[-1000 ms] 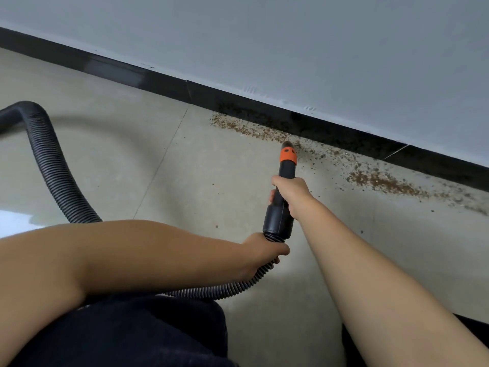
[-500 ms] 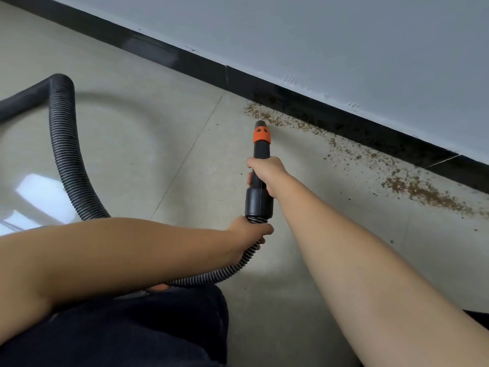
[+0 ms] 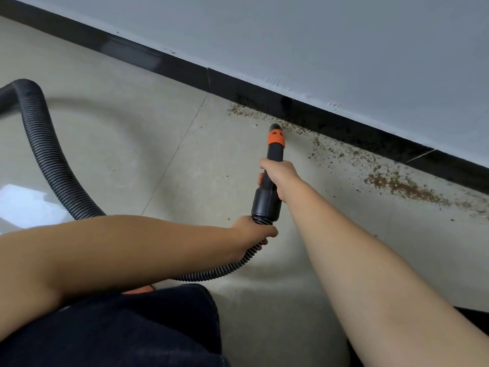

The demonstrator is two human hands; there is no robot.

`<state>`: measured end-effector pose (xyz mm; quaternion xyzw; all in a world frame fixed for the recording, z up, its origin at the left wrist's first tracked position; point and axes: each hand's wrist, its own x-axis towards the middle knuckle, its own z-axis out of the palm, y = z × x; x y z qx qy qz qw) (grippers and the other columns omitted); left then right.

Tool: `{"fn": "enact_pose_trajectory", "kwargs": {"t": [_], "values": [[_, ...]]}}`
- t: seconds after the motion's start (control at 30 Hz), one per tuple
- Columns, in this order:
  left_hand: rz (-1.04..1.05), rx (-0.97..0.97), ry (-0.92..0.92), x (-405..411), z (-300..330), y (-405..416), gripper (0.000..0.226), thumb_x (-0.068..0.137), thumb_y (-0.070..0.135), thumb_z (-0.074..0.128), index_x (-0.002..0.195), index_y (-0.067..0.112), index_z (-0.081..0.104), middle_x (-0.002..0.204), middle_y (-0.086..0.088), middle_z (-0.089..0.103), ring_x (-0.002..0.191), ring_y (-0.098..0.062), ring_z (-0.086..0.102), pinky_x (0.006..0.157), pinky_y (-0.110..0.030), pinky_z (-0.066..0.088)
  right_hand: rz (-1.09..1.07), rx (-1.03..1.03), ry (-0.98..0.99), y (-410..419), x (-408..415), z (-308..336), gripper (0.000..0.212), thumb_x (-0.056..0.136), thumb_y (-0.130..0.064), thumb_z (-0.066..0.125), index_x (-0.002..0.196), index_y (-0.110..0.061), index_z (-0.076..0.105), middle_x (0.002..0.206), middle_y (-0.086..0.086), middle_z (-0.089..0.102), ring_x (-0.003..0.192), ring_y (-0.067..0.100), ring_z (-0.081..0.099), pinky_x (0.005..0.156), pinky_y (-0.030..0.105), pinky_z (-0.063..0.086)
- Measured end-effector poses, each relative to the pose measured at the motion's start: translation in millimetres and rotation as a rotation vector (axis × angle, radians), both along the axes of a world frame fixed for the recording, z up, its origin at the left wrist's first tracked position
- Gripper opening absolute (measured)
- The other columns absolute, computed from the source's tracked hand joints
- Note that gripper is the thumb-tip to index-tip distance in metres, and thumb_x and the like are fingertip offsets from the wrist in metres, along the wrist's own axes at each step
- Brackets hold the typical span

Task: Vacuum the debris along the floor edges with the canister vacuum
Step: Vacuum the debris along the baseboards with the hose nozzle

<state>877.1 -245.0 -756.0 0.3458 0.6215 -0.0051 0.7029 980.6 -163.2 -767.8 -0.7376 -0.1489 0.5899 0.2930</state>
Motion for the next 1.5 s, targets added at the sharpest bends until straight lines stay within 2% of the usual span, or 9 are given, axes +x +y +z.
{"fn": "enact_pose_trajectory", "kwargs": {"t": [0.3,0.5,0.67,0.8,0.87,1.03,1.27,1.5], "values": [[-0.022,0.001,-0.052,26.0,4.2,2.6,0.012,0.081,0.014,0.064,0.081,0.014,0.052,0.066,-0.003,0.054,0.054,-0.014,0.047,0.055,-0.022,0.041,-0.062,-0.010,-0.037,1.3,29.9,2.0,0.010,0.083,-0.007,0.054,0.086,-0.010,0.045,0.055,0.007,0.054,0.041,0.017,0.050,0.053,0.027,0.047],[0.084,0.011,-0.028,0.0,1.6,11.3,0.013,0.082,0.014,0.065,0.079,0.015,0.052,0.067,-0.002,0.054,0.054,-0.013,0.047,0.053,-0.021,0.041,0.036,0.012,0.001,21.0,-5.5,-1.2,0.010,0.083,-0.006,0.054,0.086,-0.009,0.046,0.057,0.008,0.054,0.035,0.016,0.050,0.050,0.024,0.046],[0.179,0.008,0.011,-24.4,-0.8,11.4,0.012,0.082,0.013,0.064,0.080,0.015,0.053,0.066,-0.003,0.054,0.053,-0.013,0.047,0.052,-0.020,0.042,0.147,0.016,0.038,30.7,-42.8,-5.4,0.011,0.083,-0.006,0.054,0.084,-0.010,0.044,0.054,0.007,0.052,0.040,0.018,0.050,0.050,0.026,0.045],[0.259,0.056,0.047,-38.1,0.4,26.4,0.012,0.082,0.014,0.064,0.080,0.016,0.053,0.066,-0.003,0.054,0.053,-0.013,0.047,0.051,-0.021,0.041,0.184,0.031,0.080,53.0,-64.6,-0.8,0.014,0.082,-0.004,0.055,0.079,-0.010,0.043,0.052,0.007,0.051,0.033,0.015,0.048,0.045,0.022,0.044],[0.274,0.081,0.061,-42.9,0.4,35.1,0.012,0.081,0.015,0.065,0.080,0.016,0.053,0.066,-0.002,0.055,0.053,-0.013,0.047,0.050,-0.021,0.041,0.189,0.039,0.088,62.7,-71.0,0.8,0.013,0.082,-0.005,0.055,0.081,-0.010,0.043,0.052,0.006,0.052,0.035,0.016,0.049,0.048,0.024,0.045],[0.223,0.089,0.066,-38.8,-2.3,39.6,0.012,0.081,0.016,0.066,0.081,0.016,0.054,0.067,-0.002,0.056,0.054,-0.013,0.049,0.051,-0.020,0.042,0.147,0.041,0.078,62.6,-61.4,-0.2,0.012,0.083,-0.005,0.055,0.083,-0.010,0.044,0.056,0.007,0.052,0.039,0.016,0.050,0.050,0.025,0.047],[0.087,0.043,0.024,-15.2,-2.2,23.2,0.013,0.080,0.016,0.067,0.083,0.014,0.055,0.068,-0.002,0.056,0.055,-0.013,0.049,0.054,-0.021,0.044,0.055,0.015,0.041,33.0,-21.1,-2.3,0.015,0.083,-0.008,0.054,0.096,-0.007,0.046,0.054,0.007,0.055,0.042,0.018,0.050,0.054,0.027,0.047],[-0.012,0.026,-0.017,15.5,0.6,10.5,0.013,0.080,0.016,0.067,0.080,0.016,0.054,0.065,-0.002,0.054,0.053,-0.013,0.047,0.051,-0.021,0.040,-0.077,0.009,0.034,9.7,19.6,-0.5,0.012,0.082,-0.007,0.055,0.084,-0.010,0.044,0.055,0.008,0.053,0.041,0.018,0.049,0.053,0.027,0.046]]}}
